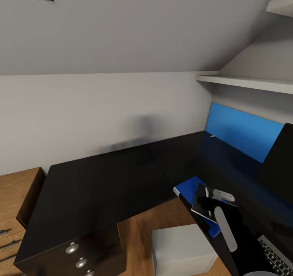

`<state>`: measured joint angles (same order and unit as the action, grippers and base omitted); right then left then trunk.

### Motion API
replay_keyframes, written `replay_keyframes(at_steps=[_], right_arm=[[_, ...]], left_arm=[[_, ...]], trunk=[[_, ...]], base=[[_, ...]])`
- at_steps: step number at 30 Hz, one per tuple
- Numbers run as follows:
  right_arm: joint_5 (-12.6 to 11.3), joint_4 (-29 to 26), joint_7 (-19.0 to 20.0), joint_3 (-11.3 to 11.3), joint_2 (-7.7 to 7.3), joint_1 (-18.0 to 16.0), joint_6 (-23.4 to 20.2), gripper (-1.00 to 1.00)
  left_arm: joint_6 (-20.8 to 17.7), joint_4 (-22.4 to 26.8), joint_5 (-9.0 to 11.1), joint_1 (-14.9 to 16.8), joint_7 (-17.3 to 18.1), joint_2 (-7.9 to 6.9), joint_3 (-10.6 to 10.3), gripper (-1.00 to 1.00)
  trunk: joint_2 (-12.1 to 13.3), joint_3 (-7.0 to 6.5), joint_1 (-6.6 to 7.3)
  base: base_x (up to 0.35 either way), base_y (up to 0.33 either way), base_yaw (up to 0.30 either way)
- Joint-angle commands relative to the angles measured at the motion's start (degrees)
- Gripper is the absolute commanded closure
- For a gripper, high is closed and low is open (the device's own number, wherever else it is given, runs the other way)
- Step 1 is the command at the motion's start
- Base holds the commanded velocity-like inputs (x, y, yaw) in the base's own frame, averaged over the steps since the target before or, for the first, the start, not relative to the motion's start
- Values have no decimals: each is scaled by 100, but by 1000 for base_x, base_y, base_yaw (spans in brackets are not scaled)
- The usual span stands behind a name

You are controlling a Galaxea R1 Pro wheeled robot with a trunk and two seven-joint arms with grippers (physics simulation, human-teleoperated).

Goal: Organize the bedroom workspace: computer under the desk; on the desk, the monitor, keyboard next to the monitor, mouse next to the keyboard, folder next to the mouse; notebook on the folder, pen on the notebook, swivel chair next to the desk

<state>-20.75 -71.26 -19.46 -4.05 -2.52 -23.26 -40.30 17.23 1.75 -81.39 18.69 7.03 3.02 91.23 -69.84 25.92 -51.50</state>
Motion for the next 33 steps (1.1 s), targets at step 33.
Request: replay_keyframes(at_steps=[33], right_arm=[[-51, -389, -71, 12, 85, -4, -34, -100]], left_arm=[[8, 27, -26, 3, 44, -50, 43, -100]], trunk=[[638, -170, 351]], base=[[-16, 0, 159]])
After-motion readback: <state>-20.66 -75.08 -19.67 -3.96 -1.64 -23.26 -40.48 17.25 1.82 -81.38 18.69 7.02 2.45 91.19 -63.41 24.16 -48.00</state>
